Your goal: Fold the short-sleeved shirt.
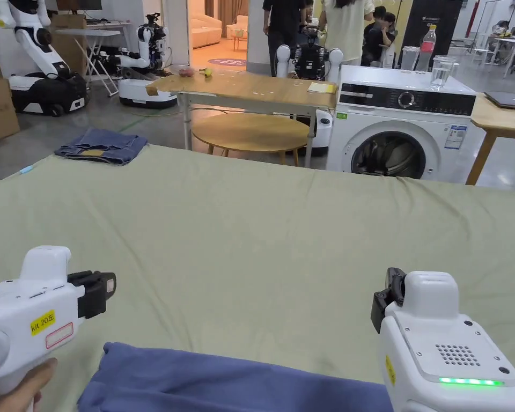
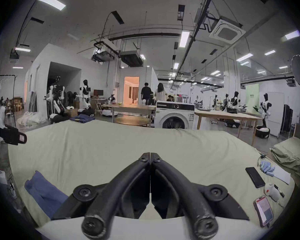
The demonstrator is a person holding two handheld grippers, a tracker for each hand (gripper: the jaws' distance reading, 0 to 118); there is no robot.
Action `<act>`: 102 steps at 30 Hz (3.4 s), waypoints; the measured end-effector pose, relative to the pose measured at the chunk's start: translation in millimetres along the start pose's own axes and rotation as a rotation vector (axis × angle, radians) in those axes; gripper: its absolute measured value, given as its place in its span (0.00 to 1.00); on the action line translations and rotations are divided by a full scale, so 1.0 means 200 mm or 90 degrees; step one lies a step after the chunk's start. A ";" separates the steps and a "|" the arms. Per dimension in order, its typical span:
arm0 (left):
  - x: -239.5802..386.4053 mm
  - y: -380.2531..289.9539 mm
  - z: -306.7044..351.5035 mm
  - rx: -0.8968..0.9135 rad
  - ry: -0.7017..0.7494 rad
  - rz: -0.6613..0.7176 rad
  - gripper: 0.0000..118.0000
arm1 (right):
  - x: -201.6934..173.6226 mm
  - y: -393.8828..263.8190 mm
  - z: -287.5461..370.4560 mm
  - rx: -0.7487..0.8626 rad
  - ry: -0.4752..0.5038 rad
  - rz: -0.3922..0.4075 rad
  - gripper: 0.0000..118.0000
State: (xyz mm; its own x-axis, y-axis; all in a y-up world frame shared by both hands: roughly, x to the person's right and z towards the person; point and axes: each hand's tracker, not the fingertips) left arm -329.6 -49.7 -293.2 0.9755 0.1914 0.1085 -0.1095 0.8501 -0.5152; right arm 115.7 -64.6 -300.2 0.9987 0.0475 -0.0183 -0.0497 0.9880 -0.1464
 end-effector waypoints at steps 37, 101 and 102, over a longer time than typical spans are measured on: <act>-0.47 -0.36 -0.46 -0.418 -0.307 0.393 0.06 | -0.06 -0.15 -0.03 -0.090 0.037 0.052 0.00; 0.75 -0.17 -0.71 -0.503 -0.276 0.156 0.47 | 0.14 -0.19 -0.01 -0.127 0.016 0.013 0.00; 0.75 -0.16 -0.69 -0.498 -0.272 0.149 0.49 | 0.14 -0.19 -0.01 -0.128 0.017 0.013 0.00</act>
State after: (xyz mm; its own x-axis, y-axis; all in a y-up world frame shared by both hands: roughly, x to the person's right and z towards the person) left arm -153.5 -114.9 -377.9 0.7740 0.6143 0.1536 0.0167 0.2226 -0.9748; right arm 145.0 -101.0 -296.7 0.9969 0.0610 -0.0496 -0.0743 0.9373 -0.3406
